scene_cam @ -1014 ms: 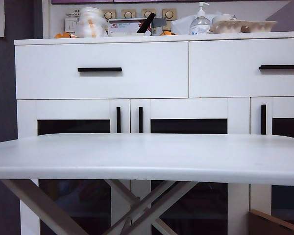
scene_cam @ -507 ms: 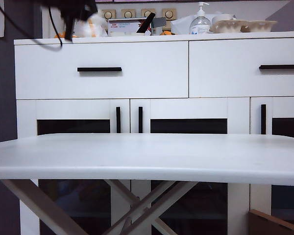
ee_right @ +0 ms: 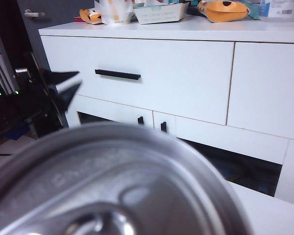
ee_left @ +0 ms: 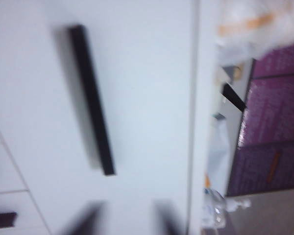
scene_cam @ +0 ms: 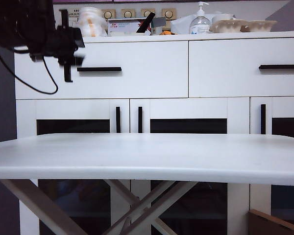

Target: Pick up a can of beer from the white table, open the left drawer, place the beer inside the drawer, and finally close the drawer.

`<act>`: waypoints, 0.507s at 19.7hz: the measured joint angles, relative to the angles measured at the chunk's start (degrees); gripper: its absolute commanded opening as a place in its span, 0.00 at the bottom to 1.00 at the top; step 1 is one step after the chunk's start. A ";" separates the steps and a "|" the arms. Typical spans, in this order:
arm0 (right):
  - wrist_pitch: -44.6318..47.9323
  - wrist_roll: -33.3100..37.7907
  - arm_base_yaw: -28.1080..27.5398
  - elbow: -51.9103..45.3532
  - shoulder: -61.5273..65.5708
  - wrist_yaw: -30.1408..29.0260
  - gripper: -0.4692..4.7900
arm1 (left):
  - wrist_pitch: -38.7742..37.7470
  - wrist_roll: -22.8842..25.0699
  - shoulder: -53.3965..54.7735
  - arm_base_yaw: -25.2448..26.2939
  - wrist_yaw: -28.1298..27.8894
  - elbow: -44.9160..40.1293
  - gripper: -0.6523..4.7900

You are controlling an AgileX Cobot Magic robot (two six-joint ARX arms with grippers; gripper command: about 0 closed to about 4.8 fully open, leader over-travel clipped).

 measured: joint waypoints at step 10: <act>-1.20 -2.43 0.00 0.04 0.72 -0.24 0.40 | -5.73 -0.15 11.43 -0.07 -1.88 17.46 0.92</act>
